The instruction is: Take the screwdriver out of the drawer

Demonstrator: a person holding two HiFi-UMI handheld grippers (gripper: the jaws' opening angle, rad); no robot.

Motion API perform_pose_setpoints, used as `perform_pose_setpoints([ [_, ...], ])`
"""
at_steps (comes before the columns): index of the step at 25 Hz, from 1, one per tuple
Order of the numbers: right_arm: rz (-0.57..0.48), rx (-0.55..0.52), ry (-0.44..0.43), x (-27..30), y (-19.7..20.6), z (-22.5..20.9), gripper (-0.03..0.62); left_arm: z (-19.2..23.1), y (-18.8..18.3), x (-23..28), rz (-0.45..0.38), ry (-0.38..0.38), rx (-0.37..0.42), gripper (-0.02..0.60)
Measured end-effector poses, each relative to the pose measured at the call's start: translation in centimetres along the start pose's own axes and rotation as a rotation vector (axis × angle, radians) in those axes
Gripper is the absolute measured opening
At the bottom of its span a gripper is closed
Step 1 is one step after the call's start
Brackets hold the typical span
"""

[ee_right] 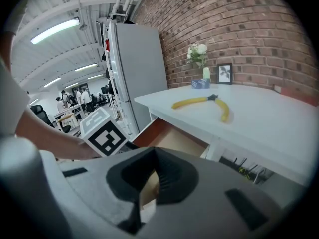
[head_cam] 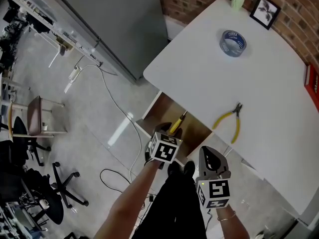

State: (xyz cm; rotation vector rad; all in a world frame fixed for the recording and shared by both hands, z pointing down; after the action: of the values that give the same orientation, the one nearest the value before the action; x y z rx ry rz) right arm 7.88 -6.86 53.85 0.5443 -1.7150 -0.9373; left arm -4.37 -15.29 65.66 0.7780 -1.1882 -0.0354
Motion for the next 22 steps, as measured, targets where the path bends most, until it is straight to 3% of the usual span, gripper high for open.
perform_pose_setpoints([
  [12, 0.029, 0.052, 0.014, 1.3, 2.3, -0.7, 0.002, -0.2, 0.2, 4.4, 0.121, 0.014, 0.109, 0.167],
  [22, 0.061, 0.066, 0.004, 2.6, 3.3, -1.1, 0.002, 0.6, 1.3, 6.8, 0.188, 0.017, 0.112, 0.167],
])
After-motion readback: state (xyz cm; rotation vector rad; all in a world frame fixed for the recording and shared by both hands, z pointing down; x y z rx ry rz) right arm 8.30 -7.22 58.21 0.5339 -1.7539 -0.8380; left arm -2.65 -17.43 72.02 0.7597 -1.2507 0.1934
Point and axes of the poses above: the fingertips, and each gripper's own axes: x forward along the fingers, z to its left, y out of its underside, the point moved 4 cm from there along -x, backward along the fingers, and after that the axes turned 2 degrees about y, right-handed, at the moved point
